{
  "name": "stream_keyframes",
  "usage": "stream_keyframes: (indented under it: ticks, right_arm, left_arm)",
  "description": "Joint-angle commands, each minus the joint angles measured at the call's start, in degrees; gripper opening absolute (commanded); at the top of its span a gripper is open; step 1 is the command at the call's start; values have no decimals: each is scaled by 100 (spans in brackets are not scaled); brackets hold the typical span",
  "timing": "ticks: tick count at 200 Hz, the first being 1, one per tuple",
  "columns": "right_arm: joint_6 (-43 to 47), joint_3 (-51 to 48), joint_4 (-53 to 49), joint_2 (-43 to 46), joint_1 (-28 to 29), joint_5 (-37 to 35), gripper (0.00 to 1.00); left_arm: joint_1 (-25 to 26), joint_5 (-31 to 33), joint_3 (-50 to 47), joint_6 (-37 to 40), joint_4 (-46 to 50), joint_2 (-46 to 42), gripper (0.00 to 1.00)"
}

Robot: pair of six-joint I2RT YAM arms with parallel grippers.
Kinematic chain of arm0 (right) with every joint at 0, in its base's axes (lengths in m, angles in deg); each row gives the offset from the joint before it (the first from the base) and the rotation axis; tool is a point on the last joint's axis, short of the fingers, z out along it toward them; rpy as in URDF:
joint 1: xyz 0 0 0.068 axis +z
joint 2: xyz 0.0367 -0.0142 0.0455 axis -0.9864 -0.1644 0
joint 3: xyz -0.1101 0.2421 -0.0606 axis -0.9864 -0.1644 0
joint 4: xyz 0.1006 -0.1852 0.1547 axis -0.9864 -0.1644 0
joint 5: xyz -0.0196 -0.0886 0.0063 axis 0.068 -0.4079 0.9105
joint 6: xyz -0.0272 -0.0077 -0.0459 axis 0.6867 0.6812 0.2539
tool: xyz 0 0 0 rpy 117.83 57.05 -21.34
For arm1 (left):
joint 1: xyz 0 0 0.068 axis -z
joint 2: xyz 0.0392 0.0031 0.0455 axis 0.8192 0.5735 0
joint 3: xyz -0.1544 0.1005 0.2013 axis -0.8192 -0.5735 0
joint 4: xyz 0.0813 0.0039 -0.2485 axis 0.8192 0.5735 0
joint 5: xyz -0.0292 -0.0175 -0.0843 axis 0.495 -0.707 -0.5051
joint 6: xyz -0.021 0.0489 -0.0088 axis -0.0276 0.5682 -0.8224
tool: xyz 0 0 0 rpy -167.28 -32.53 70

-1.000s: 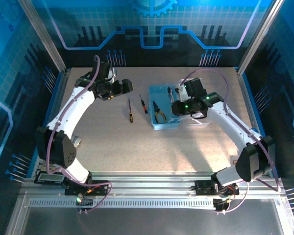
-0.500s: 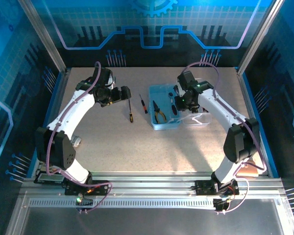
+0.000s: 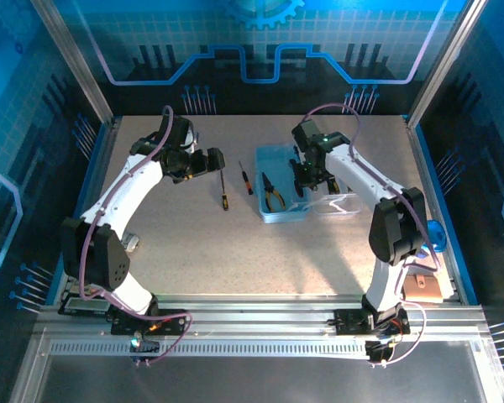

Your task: Pack the tool kit

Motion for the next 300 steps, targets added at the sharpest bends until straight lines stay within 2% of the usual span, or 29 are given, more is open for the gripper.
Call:
stream_keyframes:
  ticks: [1, 93, 129, 149, 182, 273, 290, 300]
  right_arm:
    - [-125, 352, -167, -168, 99, -175, 0]
    - [-394, 500, -276, -543, 122, -377, 0]
    - [-410, 499, -249, -622, 121, -406, 7]
    - [-414, 514, -241, -664, 121, -399, 16]
    - [-396, 551, -258, -623, 121, -386, 22]
    - [-219, 743, -451, -178, 173, -284, 47]
    - [-132, 787, -461, -23, 248, -161, 59]
    - [-15, 773, -398, 105, 292, 63, 77]
  left_arm:
    - [1, -133, 17, 107, 28, 70, 99]
    - [1, -148, 53, 133, 51, 59, 99]
    - [-1, -172, 64, 142, 70, 67, 99]
    - [1, -176, 62, 142, 79, 52, 99]
    - [-4, -177, 87, 155, 89, 60, 99]
    - [1, -169, 89, 178, 121, 101, 100]
    - [1, -181, 70, 191, 121, 157, 99]
    - [-4, -209, 65, 210, 140, 252, 100]
